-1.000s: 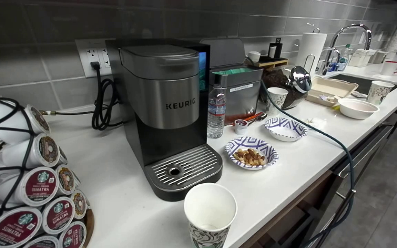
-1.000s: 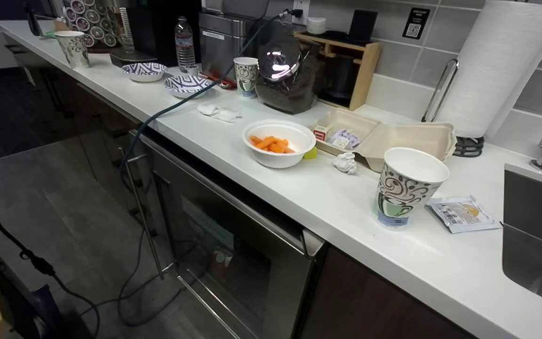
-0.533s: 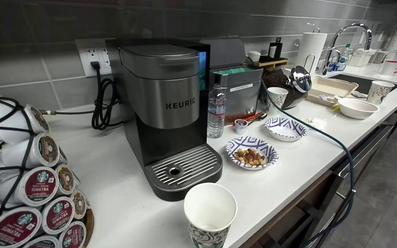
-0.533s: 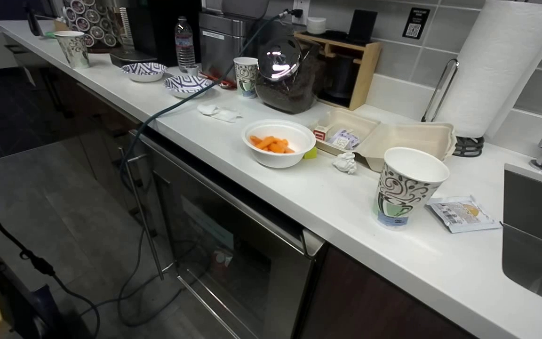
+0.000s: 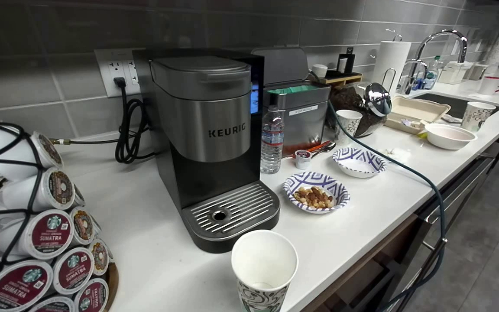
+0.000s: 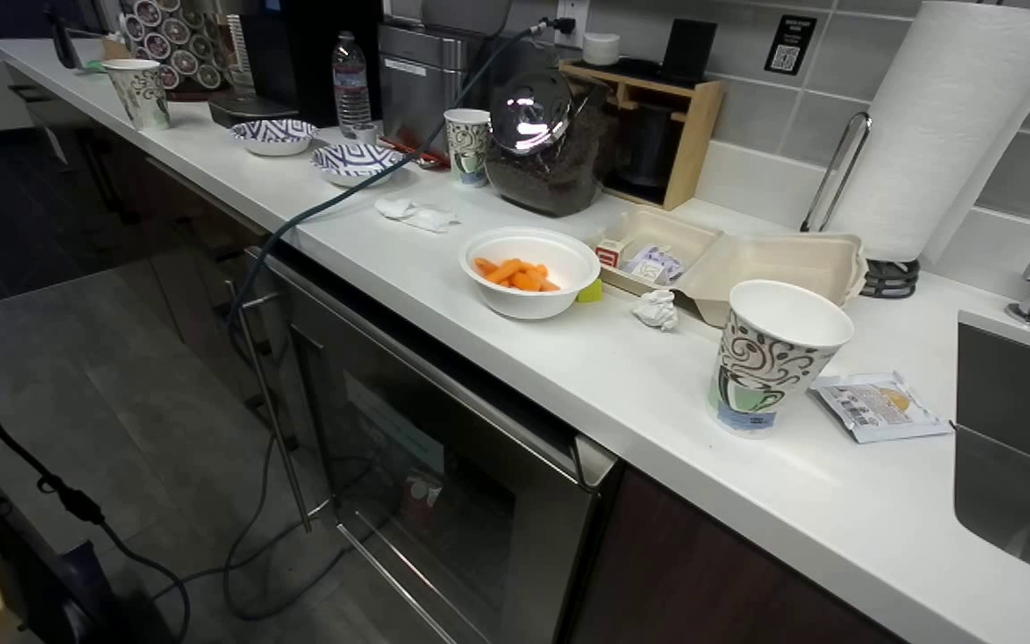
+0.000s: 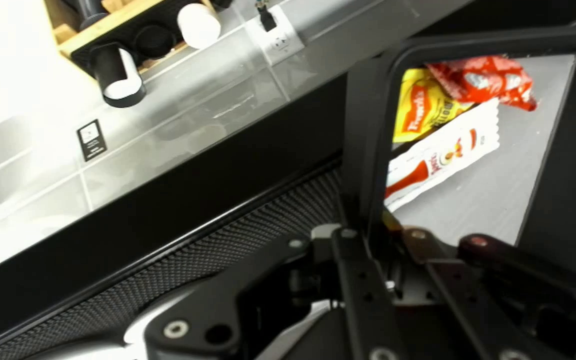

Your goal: Remove the black box from the counter.

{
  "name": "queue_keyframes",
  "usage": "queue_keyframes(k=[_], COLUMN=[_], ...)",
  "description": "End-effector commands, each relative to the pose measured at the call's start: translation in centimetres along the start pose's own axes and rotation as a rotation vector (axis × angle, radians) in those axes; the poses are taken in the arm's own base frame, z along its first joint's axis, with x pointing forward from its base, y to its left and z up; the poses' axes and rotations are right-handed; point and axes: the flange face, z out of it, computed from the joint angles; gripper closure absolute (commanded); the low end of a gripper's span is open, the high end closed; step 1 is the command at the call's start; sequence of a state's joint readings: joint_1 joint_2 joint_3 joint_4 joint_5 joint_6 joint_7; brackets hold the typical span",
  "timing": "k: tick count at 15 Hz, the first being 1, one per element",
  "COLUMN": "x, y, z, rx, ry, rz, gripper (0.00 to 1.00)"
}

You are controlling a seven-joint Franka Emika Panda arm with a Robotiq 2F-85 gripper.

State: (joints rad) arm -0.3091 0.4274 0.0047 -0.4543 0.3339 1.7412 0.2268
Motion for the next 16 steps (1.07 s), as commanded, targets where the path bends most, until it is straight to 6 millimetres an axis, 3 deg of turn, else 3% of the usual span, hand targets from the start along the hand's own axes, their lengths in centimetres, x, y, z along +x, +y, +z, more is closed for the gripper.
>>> queue_keyframes(k=[1,5,8,13,16], x=[-0.6,-0.7,0.2,0.9,0.6], y=[-1.3,-2.0,-1.3,-0.4,-1.1], z=[0.9,1.3,0.1,-0.3,0.0], rx=[-0.113,-0.104,-0.117,-0.105,-0.046], ry=[0.024,0.039,0.118,0.179,0.146], rz=[0.093,0.194,0.271,0.527,0.685], gripper=[0.97,0.97,0.97,0.97,0.97])
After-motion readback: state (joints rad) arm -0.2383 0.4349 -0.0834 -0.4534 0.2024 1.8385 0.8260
